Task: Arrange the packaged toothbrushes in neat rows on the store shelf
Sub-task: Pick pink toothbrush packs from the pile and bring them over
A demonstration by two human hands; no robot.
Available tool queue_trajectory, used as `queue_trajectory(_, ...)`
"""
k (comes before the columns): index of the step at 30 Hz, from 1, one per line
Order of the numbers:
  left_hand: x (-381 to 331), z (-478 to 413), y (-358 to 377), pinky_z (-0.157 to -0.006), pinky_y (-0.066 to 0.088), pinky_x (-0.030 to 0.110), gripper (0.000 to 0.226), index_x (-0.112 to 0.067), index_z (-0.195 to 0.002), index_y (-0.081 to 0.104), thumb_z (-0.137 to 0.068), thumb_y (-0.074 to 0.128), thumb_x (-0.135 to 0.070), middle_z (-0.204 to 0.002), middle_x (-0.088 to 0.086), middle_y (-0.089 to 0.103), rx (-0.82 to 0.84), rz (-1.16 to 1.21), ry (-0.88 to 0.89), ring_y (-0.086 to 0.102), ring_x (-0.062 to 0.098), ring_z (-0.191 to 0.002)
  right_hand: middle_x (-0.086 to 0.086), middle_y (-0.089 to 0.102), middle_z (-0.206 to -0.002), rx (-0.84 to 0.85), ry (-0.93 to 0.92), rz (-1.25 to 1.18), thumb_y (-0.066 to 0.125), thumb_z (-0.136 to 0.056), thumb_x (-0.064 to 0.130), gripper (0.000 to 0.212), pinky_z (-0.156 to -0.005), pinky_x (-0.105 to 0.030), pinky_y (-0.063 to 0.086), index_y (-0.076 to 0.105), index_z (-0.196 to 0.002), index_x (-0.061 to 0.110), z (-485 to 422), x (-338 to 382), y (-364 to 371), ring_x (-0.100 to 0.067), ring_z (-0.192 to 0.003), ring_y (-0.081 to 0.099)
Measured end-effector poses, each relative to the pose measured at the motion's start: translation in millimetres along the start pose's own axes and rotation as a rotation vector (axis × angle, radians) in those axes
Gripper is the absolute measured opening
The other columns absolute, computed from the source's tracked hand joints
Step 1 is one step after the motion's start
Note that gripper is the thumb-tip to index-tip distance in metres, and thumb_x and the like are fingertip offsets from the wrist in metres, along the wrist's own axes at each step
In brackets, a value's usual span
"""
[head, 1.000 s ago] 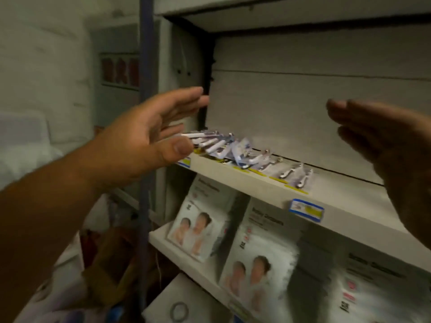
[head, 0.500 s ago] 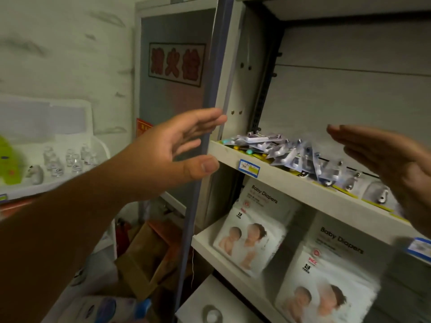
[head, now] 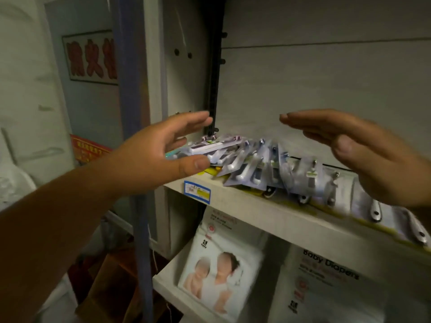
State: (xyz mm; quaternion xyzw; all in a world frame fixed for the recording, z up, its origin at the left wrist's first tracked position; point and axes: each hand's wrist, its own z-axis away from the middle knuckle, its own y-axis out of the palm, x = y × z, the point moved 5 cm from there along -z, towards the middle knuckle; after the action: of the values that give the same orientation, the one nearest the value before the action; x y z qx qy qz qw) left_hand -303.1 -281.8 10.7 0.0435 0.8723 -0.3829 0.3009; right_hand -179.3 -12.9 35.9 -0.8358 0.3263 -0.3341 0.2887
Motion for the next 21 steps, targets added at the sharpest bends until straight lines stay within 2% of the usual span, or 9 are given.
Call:
queue_trajectory(1, 6, -10, 5, -0.118, 0.033, 0.043, 0.098, -0.033, -0.154, 0.030, -0.073, 0.063, -0.077, -0.153, -0.025, 0.041, 0.002, -0.018, 0.002, 0.036, -0.003, -0.142, 0.008, 0.053, -0.151, 0.037, 0.005, 0.015, 0.040, -0.095, 0.074, 0.064, -0.115, -0.060, 0.034, 0.050, -0.146, 0.037, -1, 3, 9, -0.021, -0.142, 0.046)
queue_trajectory(4, 25, -36, 14, -0.117, 0.036, 0.040, 0.091, -0.039, -0.154, 0.028, -0.077, 0.062, -0.072, -0.152, -0.029, 0.039, -0.036, -0.149, -0.008, 0.036, -0.006, -0.140, 0.004, 0.059, -0.145, -0.089, 0.085, -0.073, 0.043, -0.094, 0.072, 0.065, -0.115, -0.059, 0.034, 0.057, -0.139, 0.027, -5, -16, 4, -0.022, -0.139, 0.050)
queue_trajectory(6, 41, -52, 12, -0.113, 0.037, 0.035, 0.085, -0.043, -0.154, 0.025, -0.082, 0.062, -0.069, -0.155, -0.026, 0.036, -0.073, -0.274, -0.072, 0.036, -0.005, -0.137, 0.004, 0.061, -0.142, -0.143, 0.149, -0.095, 0.042, -0.095, 0.072, 0.063, -0.115, -0.058, 0.035, 0.059, -0.135, 0.026, -6, -30, 1, -0.022, -0.138, 0.051)
queue_trajectory(8, 62, -65, 8, -0.104, 0.038, 0.031, 0.086, -0.044, -0.155, 0.021, -0.082, 0.062, -0.067, -0.158, -0.015, 0.034, -0.045, -0.442, -0.194, 0.039, 0.005, -0.136, 0.005, 0.062, -0.141, -0.153, 0.149, -0.002, 0.039, -0.097, 0.070, 0.060, -0.114, -0.058, 0.036, 0.059, -0.135, 0.028, 3, -41, 5, -0.022, -0.137, 0.052)
queue_trajectory(11, 93, -81, 12, -0.099, 0.043, 0.034, 0.091, -0.041, -0.155, 0.024, -0.077, 0.059, -0.073, -0.156, -0.005, 0.039, 0.088, -0.569, -0.301, 0.048, 0.017, -0.131, 0.003, 0.065, -0.136, -0.299, 0.168, -0.015, 0.040, -0.098, 0.068, 0.056, -0.114, -0.055, 0.037, 0.062, -0.130, 0.029, 10, -54, -3, -0.023, -0.134, 0.055)
queue_trajectory(14, 110, -86, 25, -0.091, 0.051, 0.035, 0.092, -0.040, -0.148, 0.038, -0.069, 0.047, -0.086, -0.139, -0.005, 0.056, 0.174, -0.531, -0.301, 0.058, 0.016, -0.110, 0.001, 0.067, -0.132, -0.425, 0.235, -0.043, 0.042, -0.097, 0.068, 0.052, -0.114, -0.047, 0.040, 0.066, -0.123, 0.030, 15, -63, -7, -0.021, -0.132, 0.057)
queue_trajectory(17, 117, -87, 30, -0.086, 0.052, 0.037, 0.090, -0.043, -0.142, 0.042, -0.067, 0.040, -0.094, -0.127, -0.009, 0.060, 0.167, -0.590, -0.256, 0.058, 0.014, -0.101, 0.001, 0.068, -0.130, -0.460, 0.271, 0.004, 0.037, -0.102, 0.059, 0.052, -0.112, -0.037, 0.042, 0.065, -0.123, 0.022, 18, -69, -5, -0.018, -0.129, 0.059)
queue_trajectory(19, 117, -89, 31, -0.088, 0.052, 0.038, 0.097, -0.044, -0.142, 0.039, -0.061, 0.036, -0.099, -0.129, -0.009, 0.060, 0.162, -0.671, -0.231, 0.058, 0.016, -0.104, 0.001, 0.069, -0.129, -0.456, 0.271, 0.013, 0.036, -0.103, 0.059, 0.051, -0.112, -0.038, 0.042, 0.065, -0.123, 0.022, 18, -81, -5, -0.019, -0.128, 0.060)
queue_trajectory(21, 116, -90, 32, -0.088, 0.051, 0.037, 0.101, -0.040, -0.145, 0.036, -0.063, 0.040, -0.098, -0.133, -0.007, 0.057, 0.154, -0.755, -0.220, 0.056, 0.018, -0.109, 0.000, 0.069, -0.129, -0.462, 0.287, -0.008, 0.036, -0.101, 0.065, 0.050, -0.113, -0.046, 0.041, 0.065, -0.120, 0.030, 17, -98, -8, -0.023, -0.129, 0.059)
